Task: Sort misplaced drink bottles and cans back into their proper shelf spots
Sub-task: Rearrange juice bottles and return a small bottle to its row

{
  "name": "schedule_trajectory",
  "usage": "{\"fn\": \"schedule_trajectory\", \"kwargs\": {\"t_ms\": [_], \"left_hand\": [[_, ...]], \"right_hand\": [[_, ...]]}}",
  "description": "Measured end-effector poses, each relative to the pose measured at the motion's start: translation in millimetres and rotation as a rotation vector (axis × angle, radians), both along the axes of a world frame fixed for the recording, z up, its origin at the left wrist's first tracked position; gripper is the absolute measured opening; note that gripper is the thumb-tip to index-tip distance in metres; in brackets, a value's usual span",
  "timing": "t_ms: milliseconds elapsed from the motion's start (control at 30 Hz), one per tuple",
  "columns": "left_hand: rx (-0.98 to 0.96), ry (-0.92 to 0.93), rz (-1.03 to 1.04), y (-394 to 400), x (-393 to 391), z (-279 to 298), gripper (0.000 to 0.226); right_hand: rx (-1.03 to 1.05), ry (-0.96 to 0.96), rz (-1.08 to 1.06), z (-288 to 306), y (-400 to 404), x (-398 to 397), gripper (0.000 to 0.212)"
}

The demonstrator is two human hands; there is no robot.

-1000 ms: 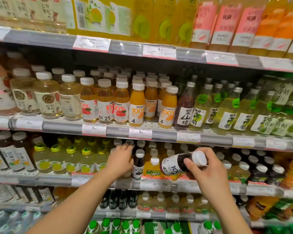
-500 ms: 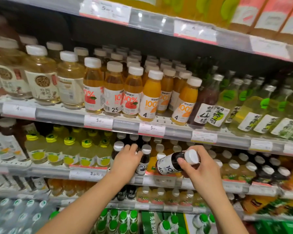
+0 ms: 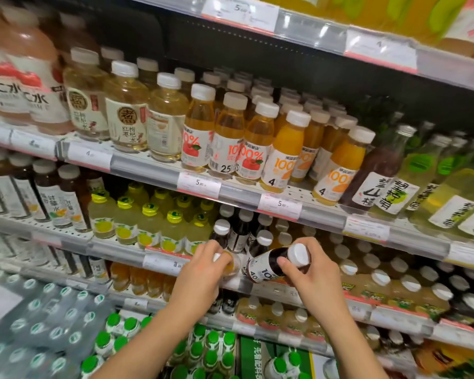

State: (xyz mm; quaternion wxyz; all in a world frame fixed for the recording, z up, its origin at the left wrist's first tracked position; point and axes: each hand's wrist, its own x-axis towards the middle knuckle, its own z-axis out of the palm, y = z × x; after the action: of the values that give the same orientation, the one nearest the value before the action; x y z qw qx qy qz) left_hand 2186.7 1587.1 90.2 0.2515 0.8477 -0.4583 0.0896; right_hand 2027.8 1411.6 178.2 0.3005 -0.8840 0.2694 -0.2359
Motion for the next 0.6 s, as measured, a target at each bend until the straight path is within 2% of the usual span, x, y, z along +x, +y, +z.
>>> {"fn": "schedule_trajectory", "kwargs": {"t_ms": [100,367,600], "left_hand": [[-0.123,0.034,0.013,18,-2,7,0.033],[-0.203,0.059,0.087,62,2,23,0.031],[-0.214,0.083,0.129,84,-2,19,0.034]], "right_hand": [[0.008,-0.002,0.024,-5,2,7,0.028],[-0.131,0.089,0.069,-26,-2,63,0.031],[-0.305,0.343,0.090,-39,-4,118,0.045]]}}
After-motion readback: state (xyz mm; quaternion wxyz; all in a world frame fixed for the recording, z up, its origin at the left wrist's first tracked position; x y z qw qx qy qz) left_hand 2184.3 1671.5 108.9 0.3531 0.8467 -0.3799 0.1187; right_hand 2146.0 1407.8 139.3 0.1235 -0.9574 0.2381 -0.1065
